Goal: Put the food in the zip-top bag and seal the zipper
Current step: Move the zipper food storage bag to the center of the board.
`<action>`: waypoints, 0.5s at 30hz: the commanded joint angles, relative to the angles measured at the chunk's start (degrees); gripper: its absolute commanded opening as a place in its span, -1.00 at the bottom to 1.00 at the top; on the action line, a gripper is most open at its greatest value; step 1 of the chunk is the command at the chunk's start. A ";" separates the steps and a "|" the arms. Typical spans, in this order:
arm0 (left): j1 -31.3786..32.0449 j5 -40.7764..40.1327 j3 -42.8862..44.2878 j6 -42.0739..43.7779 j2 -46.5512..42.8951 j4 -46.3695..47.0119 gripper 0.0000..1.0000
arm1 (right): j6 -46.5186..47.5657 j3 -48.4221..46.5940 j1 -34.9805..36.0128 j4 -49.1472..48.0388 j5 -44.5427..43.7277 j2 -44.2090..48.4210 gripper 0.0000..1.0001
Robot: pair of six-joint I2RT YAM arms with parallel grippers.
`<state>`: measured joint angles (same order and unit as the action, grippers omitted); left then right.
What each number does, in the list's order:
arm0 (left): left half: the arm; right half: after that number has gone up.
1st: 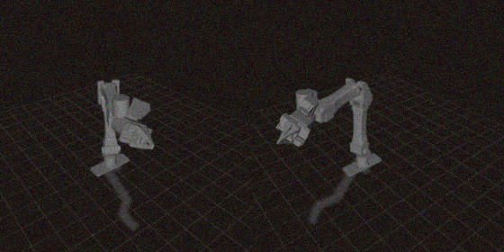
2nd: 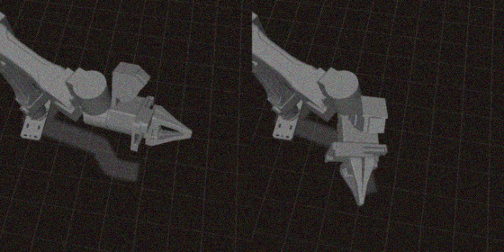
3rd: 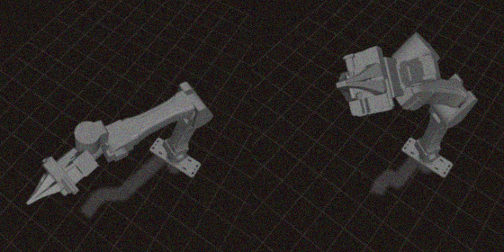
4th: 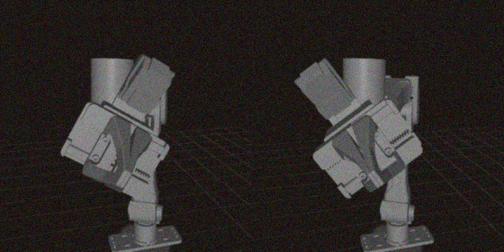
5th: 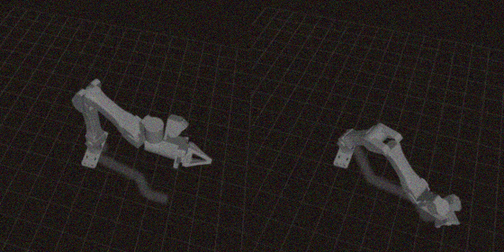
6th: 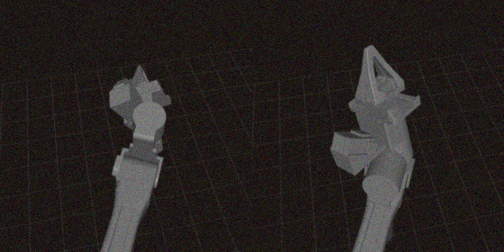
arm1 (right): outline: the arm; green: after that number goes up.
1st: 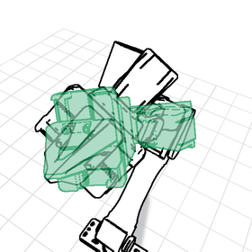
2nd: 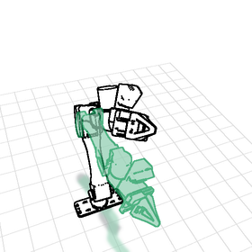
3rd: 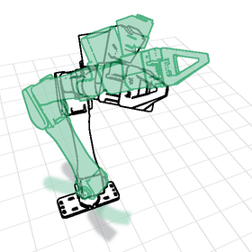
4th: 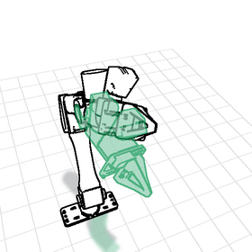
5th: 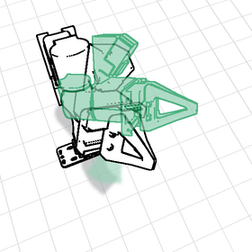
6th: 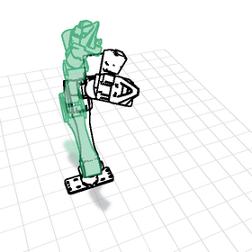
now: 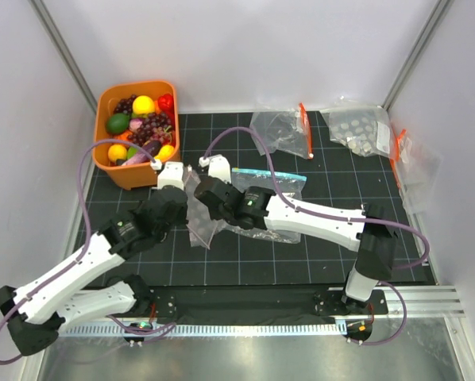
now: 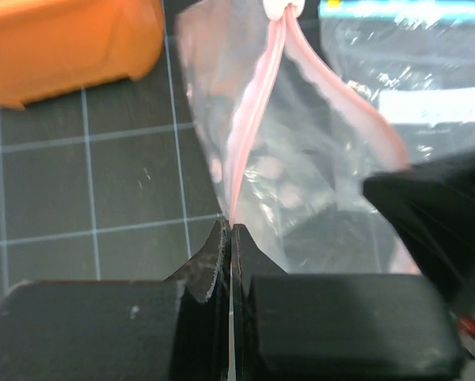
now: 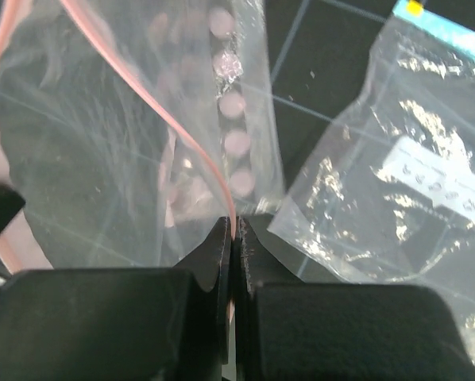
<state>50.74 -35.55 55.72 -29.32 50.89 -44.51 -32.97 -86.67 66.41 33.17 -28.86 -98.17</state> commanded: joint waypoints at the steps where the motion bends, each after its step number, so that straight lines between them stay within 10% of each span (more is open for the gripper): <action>1: -4.23 8.47 -1.75 -1.26 1.92 5.30 -1.00 | -2.71 1.33 0.30 -2.94 -5.57 1.32 -0.99; 15: -6.27 33.51 -5.63 -9.42 17.38 28.83 -1.00 | -1.05 14.95 -11.47 5.93 -8.14 15.10 -0.99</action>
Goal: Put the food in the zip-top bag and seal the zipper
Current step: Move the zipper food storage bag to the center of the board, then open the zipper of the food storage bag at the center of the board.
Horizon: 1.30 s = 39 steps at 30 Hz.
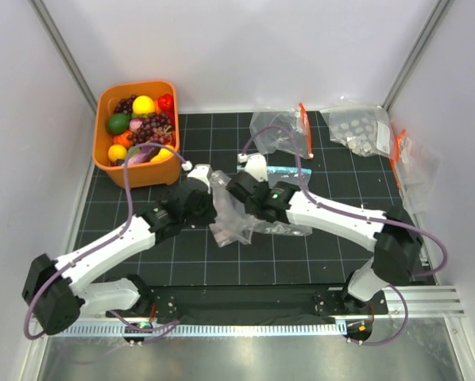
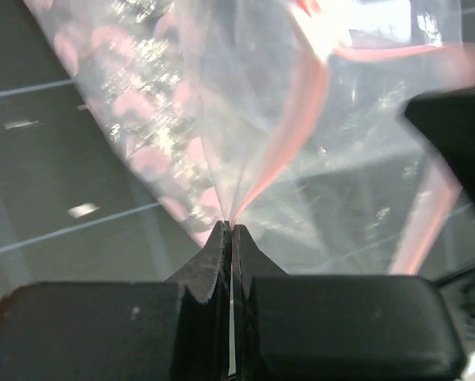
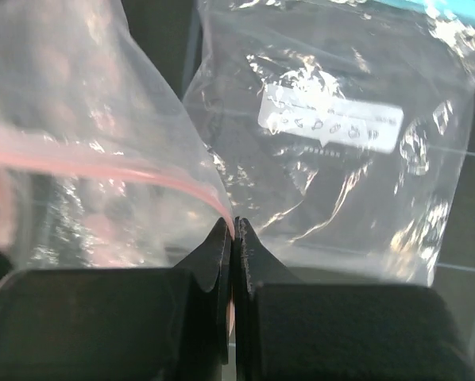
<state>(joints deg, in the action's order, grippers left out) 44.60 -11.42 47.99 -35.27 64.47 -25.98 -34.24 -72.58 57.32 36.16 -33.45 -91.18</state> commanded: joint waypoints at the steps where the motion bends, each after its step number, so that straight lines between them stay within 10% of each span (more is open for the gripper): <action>1: 0.13 13.49 2.11 -4.36 6.61 12.59 -1.00 | 0.57 2.25 -3.26 3.73 -3.98 9.69 -0.98; 12: 7.35 21.36 13.36 -10.97 24.92 28.61 -1.00 | 5.05 -0.19 -9.60 17.36 -10.06 22.36 -0.99; 24: -3.46 19.07 3.70 -4.29 16.57 20.62 -1.00 | 9.37 -7.65 -4.06 11.21 -2.84 5.76 -0.99; 33: -4.17 -1.39 5.80 0.20 15.78 9.55 -0.49 | 8.84 -15.40 -3.62 10.86 -3.63 -9.79 -0.99; 39: -4.08 -1.08 4.58 -0.76 15.86 12.42 0.31 | 8.49 -19.36 -3.44 10.34 -4.00 -13.06 -0.99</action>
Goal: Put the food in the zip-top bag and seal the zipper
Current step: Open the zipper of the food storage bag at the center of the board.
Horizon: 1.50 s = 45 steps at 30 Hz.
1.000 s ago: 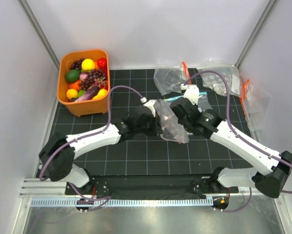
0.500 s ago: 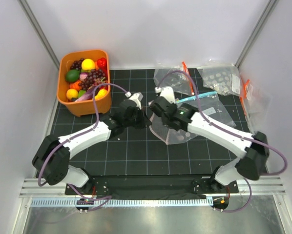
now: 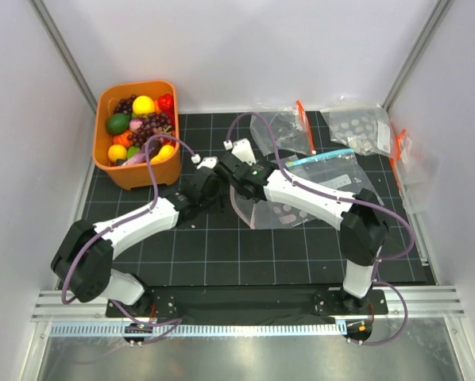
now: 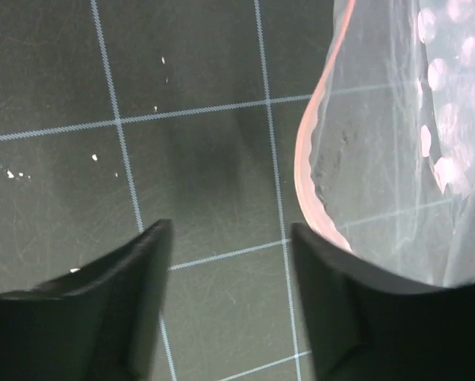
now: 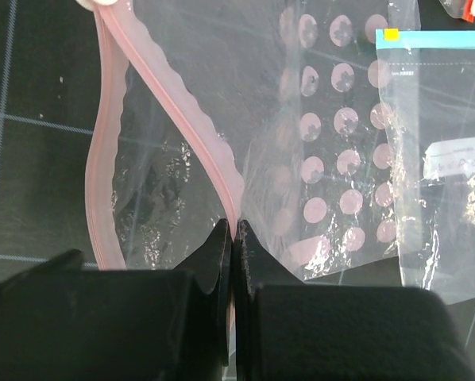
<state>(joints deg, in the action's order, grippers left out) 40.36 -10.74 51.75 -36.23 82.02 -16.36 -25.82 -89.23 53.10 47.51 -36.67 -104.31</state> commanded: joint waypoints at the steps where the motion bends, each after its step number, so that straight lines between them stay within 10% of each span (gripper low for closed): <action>1: 0.07 -0.87 0.38 -0.16 -1.69 4.04 0.41 | 0.16 -2.62 0.86 -1.53 -0.34 0.68 -0.99; 15: -0.19 3.62 -5.08 -6.93 -0.63 20.49 0.50 | -4.06 3.88 1.83 -6.99 5.02 8.06 -0.99; 22: -1.07 4.68 -5.16 -7.63 3.23 22.51 -0.99 | -3.36 4.24 1.83 -5.50 1.78 10.10 -0.99; 27: -1.86 4.77 -5.95 -6.67 3.50 23.30 -0.99 | -2.04 -0.76 1.92 4.34 -4.28 6.93 -0.93; 31: -1.86 4.59 -5.87 -5.70 2.97 23.13 -0.99 | -1.25 -0.33 2.88 5.58 -6.04 6.40 -0.38; 45: -4.23 6.43 -5.52 -3.76 4.89 20.67 -0.99 | -0.19 0.38 2.97 6.90 -13.95 9.04 -0.78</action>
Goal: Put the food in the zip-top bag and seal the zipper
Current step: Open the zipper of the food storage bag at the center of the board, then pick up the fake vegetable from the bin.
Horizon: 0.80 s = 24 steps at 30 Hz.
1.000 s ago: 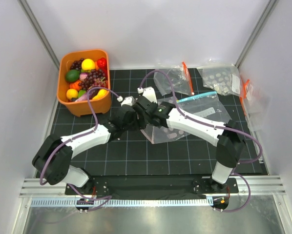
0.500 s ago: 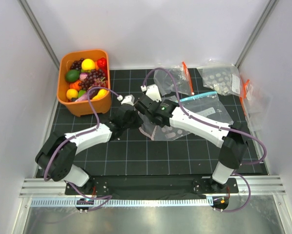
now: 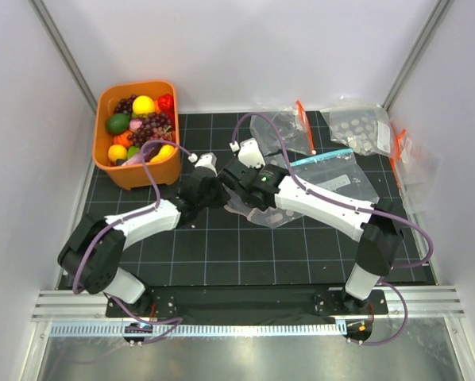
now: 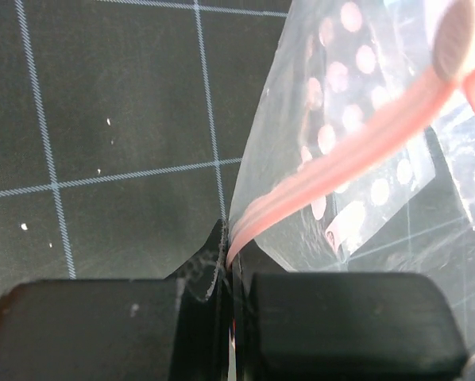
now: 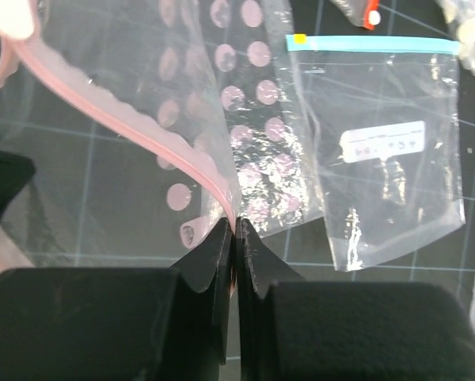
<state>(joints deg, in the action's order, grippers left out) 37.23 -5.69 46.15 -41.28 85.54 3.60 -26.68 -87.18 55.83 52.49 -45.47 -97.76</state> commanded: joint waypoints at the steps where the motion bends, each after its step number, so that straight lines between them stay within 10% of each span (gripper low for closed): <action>1: -1.37 2.17 0.34 1.20 2.26 0.62 -0.99 | 0.83 -1.68 0.24 2.09 -5.59 2.92 -0.78; 7: -2.08 3.41 0.61 1.72 5.69 2.03 -0.98 | 1.89 -2.12 -0.02 2.62 -7.70 3.89 -0.98; 15: -2.08 1.48 1.04 4.89 -2.91 -3.32 0.31 | 1.63 -1.42 -0.11 -0.19 -3.48 2.57 -0.99; 24: -2.51 -8.79 5.26 5.94 -16.78 -25.91 0.84 | 1.63 1.83 -2.75 -4.06 0.47 1.25 -0.98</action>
<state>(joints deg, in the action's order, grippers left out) 35.42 -8.58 49.43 -36.58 73.49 -13.52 -25.17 -86.21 53.82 50.83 -45.80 -97.32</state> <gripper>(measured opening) 0.894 0.046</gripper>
